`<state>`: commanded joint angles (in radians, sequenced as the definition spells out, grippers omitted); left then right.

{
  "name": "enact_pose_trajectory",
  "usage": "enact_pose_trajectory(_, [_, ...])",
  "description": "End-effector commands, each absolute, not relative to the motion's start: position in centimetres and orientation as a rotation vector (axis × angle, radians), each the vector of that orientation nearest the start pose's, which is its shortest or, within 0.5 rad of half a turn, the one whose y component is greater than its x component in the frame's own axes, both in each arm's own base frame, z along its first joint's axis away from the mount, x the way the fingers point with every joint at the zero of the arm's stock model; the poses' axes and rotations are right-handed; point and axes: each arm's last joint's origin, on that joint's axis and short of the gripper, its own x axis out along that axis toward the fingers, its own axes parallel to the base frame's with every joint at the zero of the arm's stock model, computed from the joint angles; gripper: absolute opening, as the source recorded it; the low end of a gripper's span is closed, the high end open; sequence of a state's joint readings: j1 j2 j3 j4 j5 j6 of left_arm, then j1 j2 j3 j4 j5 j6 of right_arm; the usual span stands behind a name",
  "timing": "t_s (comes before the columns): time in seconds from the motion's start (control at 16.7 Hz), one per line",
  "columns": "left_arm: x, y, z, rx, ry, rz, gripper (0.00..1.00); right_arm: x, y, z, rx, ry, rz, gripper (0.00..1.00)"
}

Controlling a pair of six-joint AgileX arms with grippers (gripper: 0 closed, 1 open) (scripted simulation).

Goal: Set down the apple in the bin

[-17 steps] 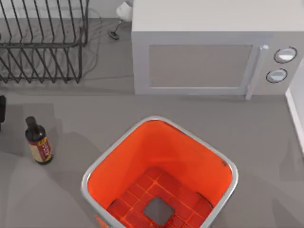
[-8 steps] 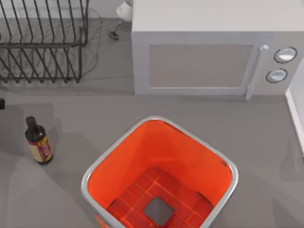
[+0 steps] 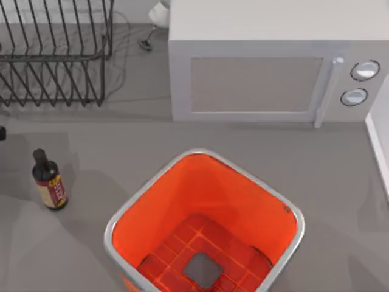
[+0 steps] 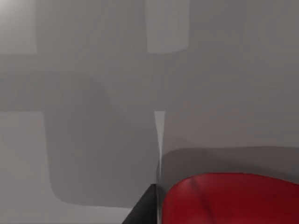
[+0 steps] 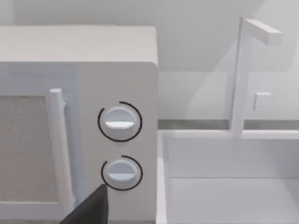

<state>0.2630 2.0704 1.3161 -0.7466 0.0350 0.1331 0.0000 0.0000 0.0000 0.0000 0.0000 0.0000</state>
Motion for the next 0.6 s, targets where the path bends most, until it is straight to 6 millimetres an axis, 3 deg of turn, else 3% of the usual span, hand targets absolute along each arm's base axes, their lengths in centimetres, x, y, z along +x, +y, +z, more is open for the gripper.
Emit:
enact_pose_trajectory(0.42, [36.7,10.3,11.8,-0.105,1.482,0.103,0.00,10.6,-0.1,16.0,0.000,0.000,0.000,1.00])
enact_pose_trajectory(0.6, [37.4,10.6,14.5,-0.107,1.476,0.106,0.00,10.6,-0.1,16.0,0.000,0.000,0.000,1.00])
